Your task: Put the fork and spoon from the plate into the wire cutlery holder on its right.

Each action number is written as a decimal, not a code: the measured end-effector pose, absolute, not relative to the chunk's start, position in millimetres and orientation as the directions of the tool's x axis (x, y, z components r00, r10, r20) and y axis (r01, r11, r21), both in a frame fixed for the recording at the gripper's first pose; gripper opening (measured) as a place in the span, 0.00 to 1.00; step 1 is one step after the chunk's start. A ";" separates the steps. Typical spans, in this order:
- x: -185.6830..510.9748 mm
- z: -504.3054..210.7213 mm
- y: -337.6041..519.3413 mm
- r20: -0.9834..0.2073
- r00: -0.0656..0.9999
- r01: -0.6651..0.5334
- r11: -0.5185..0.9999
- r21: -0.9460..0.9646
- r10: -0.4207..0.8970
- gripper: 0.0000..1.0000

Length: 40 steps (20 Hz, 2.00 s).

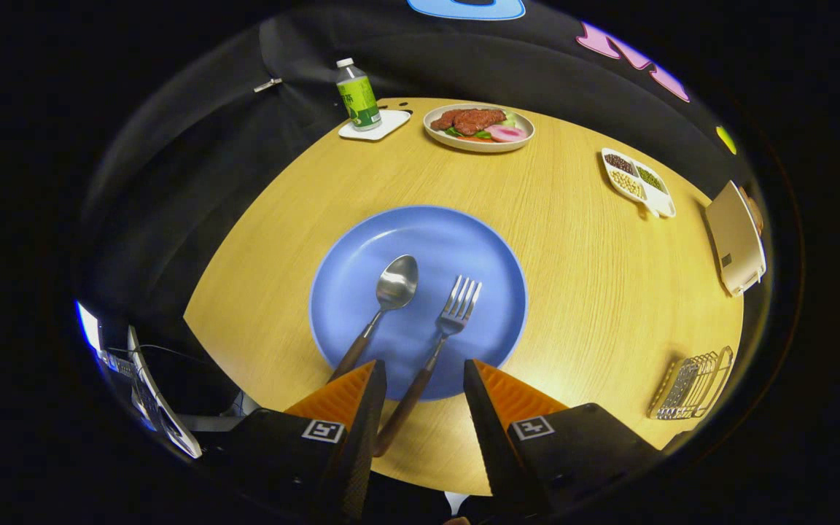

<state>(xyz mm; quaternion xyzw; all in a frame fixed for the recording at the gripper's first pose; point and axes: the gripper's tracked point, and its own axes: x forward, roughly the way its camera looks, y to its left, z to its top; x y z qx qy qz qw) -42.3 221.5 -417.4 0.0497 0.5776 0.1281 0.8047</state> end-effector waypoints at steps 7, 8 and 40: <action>-37.9 -448.5 230.8 -0.948 0.225 -0.035 0.974 0.225 0.227 0.53; -38.7 -452.7 227.8 -0.954 0.218 -0.018 0.978 0.209 0.208 0.50; -133.6 -307.4 -112.9 -0.971 0.122 -0.049 0.979 0.199 0.203 0.08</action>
